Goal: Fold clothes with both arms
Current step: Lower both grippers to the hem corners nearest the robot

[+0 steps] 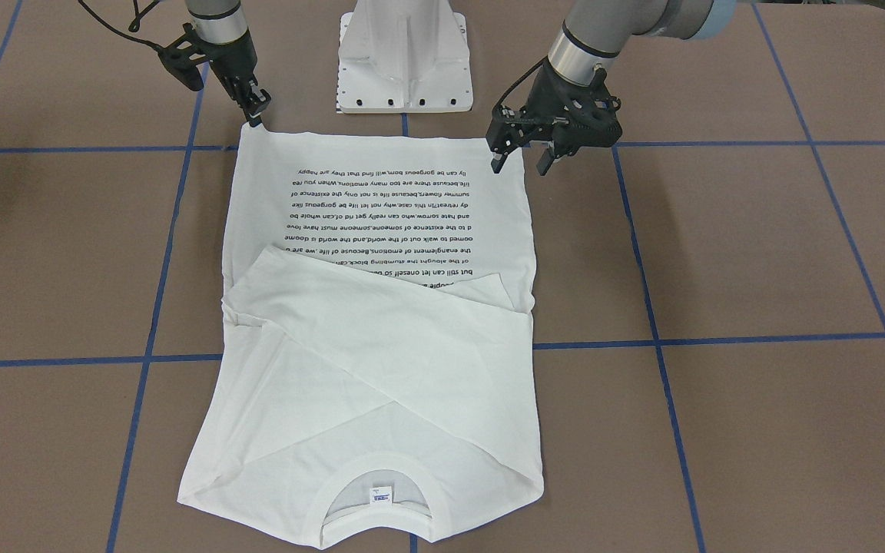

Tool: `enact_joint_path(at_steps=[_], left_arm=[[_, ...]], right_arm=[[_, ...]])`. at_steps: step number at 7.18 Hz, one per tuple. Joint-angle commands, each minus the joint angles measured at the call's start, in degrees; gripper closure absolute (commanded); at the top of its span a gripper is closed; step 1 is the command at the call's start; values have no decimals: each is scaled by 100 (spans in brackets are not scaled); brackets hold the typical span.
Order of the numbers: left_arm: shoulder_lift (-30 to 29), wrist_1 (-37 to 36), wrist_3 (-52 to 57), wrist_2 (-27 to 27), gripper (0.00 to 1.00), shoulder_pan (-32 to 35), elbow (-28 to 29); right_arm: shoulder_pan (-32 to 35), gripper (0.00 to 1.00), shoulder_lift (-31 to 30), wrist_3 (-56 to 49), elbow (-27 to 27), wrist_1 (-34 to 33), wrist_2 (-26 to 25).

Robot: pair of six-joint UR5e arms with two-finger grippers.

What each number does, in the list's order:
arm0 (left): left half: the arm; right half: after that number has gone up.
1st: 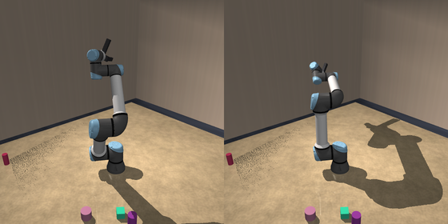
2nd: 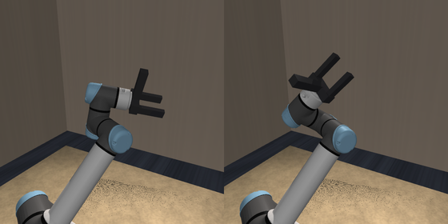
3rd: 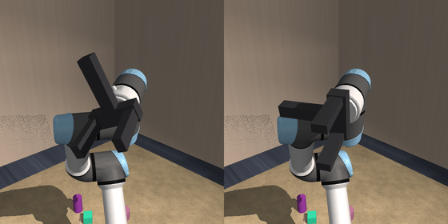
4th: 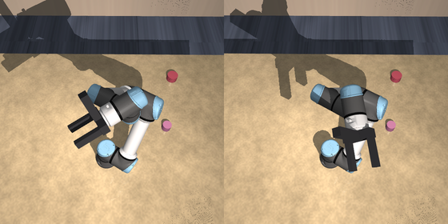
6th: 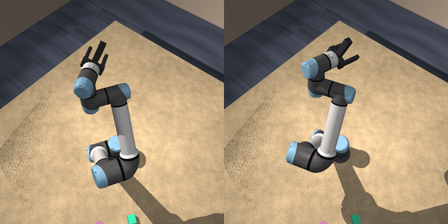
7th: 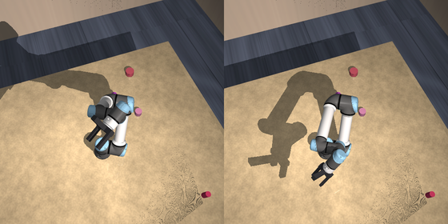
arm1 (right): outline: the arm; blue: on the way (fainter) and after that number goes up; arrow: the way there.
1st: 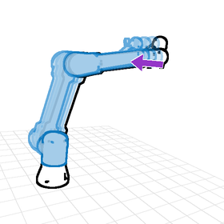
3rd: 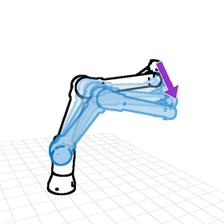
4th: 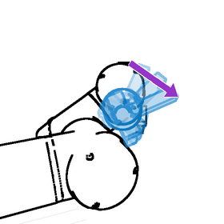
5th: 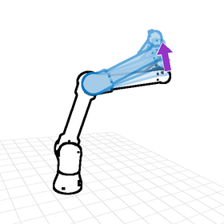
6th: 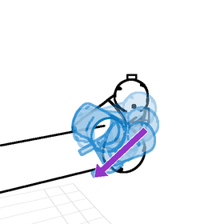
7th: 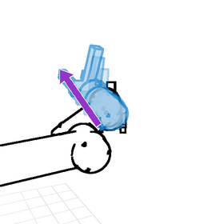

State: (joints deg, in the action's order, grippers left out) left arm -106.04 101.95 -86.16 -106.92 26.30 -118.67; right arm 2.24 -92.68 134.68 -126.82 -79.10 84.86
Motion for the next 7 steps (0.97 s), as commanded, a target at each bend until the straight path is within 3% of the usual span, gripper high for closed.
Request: enact_joint_path(at_steps=[1,4,7], left_arm=[[320,-53,-1003,39,22,-1051,9],[329,-53,-1342,40,35,-1347,195],[321,-70,-1289,275,36,-1355,369]], right_arm=[[22,100,-22,-47,-62,0,5],[13,100,-22,-56,-53,0,5],[4,100,-13,-56,-62,0,-4]])
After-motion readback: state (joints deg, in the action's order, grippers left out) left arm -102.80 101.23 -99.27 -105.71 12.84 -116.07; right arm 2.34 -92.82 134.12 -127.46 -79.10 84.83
